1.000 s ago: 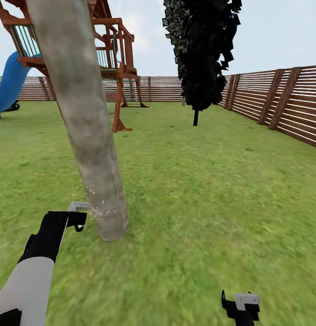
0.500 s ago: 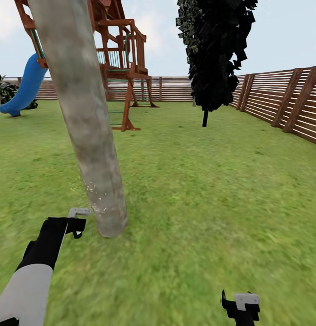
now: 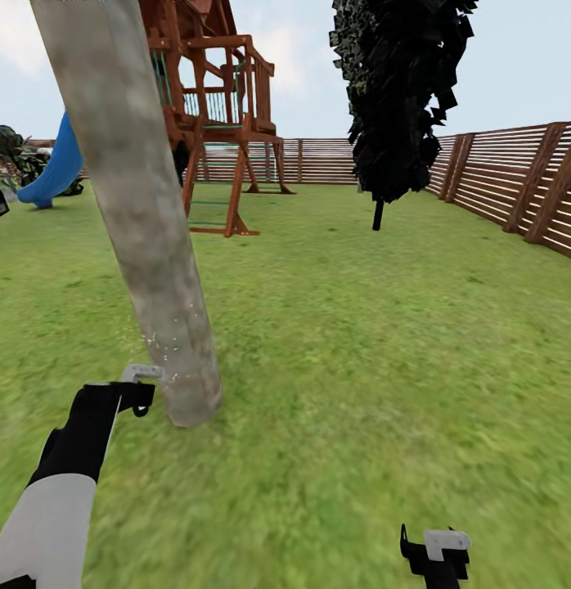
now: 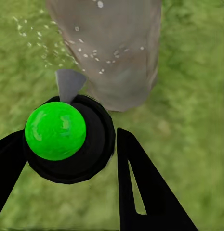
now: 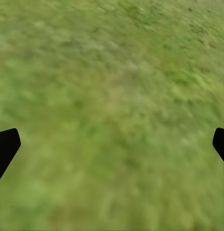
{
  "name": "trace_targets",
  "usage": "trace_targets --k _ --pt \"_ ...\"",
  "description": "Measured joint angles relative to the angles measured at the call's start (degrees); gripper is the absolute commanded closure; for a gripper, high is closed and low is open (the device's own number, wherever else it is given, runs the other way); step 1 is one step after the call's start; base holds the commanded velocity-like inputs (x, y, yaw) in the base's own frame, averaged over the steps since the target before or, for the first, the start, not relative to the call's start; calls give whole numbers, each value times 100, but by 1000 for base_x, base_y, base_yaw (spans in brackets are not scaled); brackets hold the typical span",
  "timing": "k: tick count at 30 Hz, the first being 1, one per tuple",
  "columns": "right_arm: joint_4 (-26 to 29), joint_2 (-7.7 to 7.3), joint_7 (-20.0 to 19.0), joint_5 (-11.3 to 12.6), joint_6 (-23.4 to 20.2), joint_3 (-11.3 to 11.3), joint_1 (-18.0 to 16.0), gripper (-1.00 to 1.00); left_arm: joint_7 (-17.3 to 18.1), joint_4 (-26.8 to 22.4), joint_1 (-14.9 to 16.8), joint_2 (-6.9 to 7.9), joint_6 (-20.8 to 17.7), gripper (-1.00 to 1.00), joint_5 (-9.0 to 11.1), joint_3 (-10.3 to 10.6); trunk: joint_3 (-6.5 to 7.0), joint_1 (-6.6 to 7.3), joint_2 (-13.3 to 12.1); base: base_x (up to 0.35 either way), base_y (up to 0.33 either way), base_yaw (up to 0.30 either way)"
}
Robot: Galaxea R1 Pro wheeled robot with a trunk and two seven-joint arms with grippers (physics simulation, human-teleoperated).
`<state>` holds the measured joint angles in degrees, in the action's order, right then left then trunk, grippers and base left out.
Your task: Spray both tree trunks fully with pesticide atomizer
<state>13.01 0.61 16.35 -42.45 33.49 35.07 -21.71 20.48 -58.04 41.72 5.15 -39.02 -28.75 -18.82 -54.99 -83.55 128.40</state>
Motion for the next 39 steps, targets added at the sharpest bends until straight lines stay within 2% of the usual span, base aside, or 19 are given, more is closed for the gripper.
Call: trace_targets --k 8,19,23,24,26,28,29,31,32,33,35,37,39 --pt "0 0 0 0 -1 0 0 -100 -9 -5 -6 15 7 100 -30 -30 0 0 0 226 -184 27" --pt "0 0 0 -6 -1 0 0 -100 -143 7 -32 11 9 100 -29 -4 0 0 0 217 -193 259" --pt "0 0 0 -1 -1 0 0 -100 -149 26 -32 -3 6 100 10 -3 0 0 0 170 -229 49" --pt "0 0 0 0 -1 0 0 -100 -144 61 -36 -64 0 100 43 2 0 0 0 167 -230 3" --pt "0 0 0 0 -1 0 0 -100 -144 84 -40 -280 2 100 27 11 0 0 0 166 -231 1" --pt "0 0 0 0 -1 0 0 -100 -141 84 -41 -400 7 100 -14 18 0 0 0 162 -232 0" --pt "0 0 0 0 -1 0 0 -100 -141 86 -41 -389 12 100 -50 7 0 0 0 162 -232 0" --pt "0 0 0 0 -1 0 0 -100 -136 90 -99 -267 25 100 -87 -52 0 0 0 161 -232 0" --pt "0 0 0 0 -1 0 0 -100 -135 91 -175 -137 41 100 -108 -79 0 0 0 138 -243 0" --pt "0 0 0 0 -1 0 0 -100 -138 96 -285 132 47 100 -72 -103 -1 0 0 107 -254 0" --pt "0 0 0 0 -1 0 0 -100 -148 99 -421 395 59 100 -63 -156 -1 0 0 35 -264 0" --pt "0 0 0 0 -1 0 0 -100 -149 102 -520 434 62 100 -21 -222 0 0 0 10 -267 0" --pt "0 0 0 0 -1 0 0 -100 -149 314 -624 396 70 100 11 -234 -1 0 0 2 -268 0"
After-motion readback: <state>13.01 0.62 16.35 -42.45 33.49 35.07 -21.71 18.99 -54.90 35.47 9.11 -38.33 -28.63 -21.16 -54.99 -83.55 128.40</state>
